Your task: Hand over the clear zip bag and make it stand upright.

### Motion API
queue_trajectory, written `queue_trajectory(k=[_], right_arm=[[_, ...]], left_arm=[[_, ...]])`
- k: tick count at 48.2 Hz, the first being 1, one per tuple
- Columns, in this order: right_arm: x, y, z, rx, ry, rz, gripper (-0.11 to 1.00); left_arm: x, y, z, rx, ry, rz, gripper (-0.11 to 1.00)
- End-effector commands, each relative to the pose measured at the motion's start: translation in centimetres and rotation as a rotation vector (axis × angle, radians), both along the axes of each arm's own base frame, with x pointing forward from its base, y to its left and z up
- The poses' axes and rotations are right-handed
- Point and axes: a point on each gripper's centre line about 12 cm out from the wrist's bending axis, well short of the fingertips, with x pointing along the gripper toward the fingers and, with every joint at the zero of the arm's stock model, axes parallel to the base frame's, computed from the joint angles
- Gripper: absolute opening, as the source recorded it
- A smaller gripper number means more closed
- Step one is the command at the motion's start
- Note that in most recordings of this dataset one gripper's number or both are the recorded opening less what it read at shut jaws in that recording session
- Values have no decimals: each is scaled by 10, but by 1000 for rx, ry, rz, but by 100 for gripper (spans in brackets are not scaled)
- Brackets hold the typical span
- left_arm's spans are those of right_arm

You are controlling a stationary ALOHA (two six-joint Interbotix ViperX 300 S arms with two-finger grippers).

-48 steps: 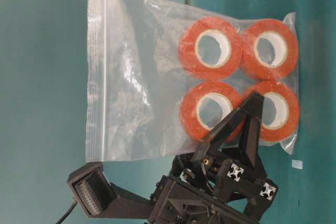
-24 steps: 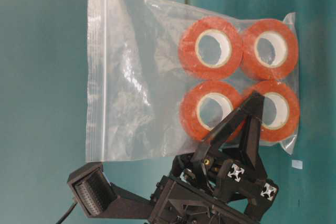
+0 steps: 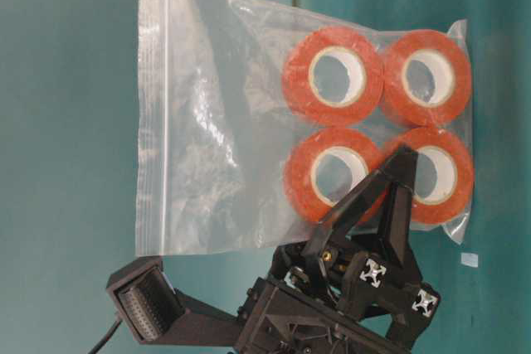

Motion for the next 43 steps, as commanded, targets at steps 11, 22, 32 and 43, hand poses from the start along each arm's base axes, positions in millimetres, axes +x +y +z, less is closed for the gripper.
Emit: queue_trajectory(k=[11, 22, 32, 43], right_arm=[[1, 0, 6, -1, -26, -3, 87], [1, 0, 7, -1, -30, -4, 87], [0, 0, 4, 0, -23, -4, 87], [1, -1, 3, 2, -31, -11, 87]], left_arm=[[3, -4, 5, -5, -8, -8, 25], [3, -4, 4, -2, 2, -11, 25], [3, -5, 5, -2, 0, -12, 25], [3, -4, 5, -2, 0, -11, 25]])
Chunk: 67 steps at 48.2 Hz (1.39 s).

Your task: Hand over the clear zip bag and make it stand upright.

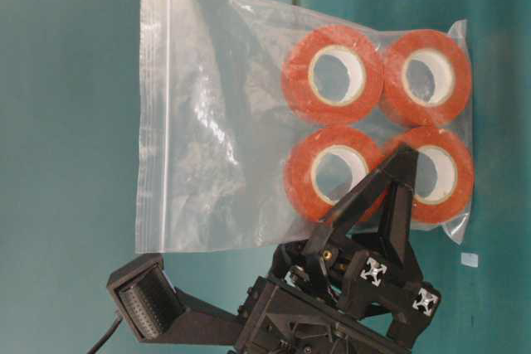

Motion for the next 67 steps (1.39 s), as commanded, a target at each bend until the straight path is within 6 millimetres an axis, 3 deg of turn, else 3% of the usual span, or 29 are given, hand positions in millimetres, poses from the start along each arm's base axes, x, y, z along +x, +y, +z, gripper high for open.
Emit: queue_trajectory(k=[1, 67], right_arm=[[2, 0, 7, 0, -34, -7, 87], [2, 1, 5, 1, -47, -9, 86]], left_arm=[[3, -4, 6, 2, -17, -13, 25], [3, -5, 6, 2, -17, -15, 25]])
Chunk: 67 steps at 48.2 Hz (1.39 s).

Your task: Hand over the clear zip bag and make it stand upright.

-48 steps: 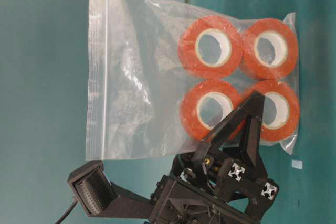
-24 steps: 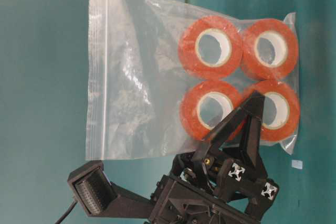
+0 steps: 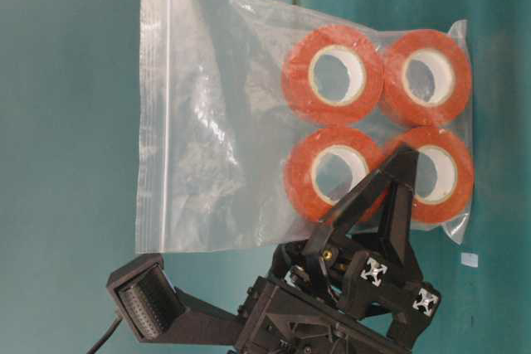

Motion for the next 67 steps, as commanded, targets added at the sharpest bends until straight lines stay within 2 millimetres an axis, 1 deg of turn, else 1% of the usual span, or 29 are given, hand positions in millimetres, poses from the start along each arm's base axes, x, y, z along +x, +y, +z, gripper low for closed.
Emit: queue_trajectory(k=[1, 43, 67], right_arm=[[0, 0, 5, 5, -19, -5, 86], [0, 0, 5, 3, -19, -3, 86], [-1, 2, 1, -3, 11, 16, 86]], left_arm=[[3, -4, 6, -2, -18, -9, 25], [2, -3, 5, 0, -17, -8, 25], [2, -3, 5, 0, -15, -8, 25]])
